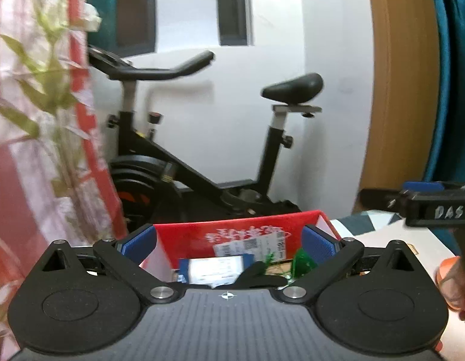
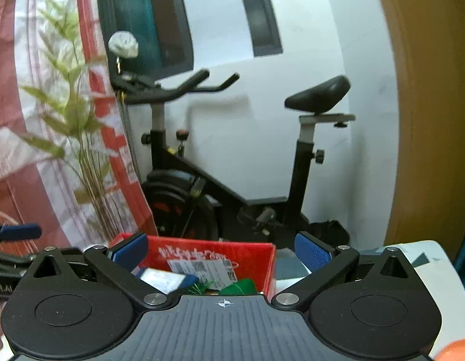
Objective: Organize soft objects
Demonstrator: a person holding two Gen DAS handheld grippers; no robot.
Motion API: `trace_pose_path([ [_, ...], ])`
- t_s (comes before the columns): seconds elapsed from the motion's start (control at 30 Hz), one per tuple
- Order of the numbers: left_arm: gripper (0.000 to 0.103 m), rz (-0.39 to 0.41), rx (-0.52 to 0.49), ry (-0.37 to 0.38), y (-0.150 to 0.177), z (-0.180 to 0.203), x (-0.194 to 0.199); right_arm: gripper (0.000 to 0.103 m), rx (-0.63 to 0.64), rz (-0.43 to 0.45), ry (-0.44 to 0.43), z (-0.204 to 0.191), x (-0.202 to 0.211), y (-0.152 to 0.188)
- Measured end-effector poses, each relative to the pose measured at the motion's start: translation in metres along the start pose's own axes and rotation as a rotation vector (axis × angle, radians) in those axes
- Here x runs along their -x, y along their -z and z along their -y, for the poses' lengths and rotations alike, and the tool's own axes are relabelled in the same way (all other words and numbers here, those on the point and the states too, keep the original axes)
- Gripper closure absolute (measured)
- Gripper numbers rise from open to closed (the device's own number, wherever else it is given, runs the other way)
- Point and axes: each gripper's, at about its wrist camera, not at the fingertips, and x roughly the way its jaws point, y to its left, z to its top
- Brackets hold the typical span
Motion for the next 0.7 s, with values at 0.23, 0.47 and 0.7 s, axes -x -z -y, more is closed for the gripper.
trace_pose_path([
  [0.23,0.000,0.041,0.022,-0.072,-0.004,-0.002,0.055,0.000,-0.024,0.036,0.064,-0.017,0.054,-0.016],
  [0.47,0.000,0.062,0.085,-0.072,0.000,-0.009,0.112,0.000,-0.008,0.025,0.097,-0.041,0.109,-0.018],
  [0.7,0.000,0.120,0.083,-0.152,0.010,-0.001,0.178,0.000,0.020,0.015,0.060,-0.065,0.167,-0.007],
])
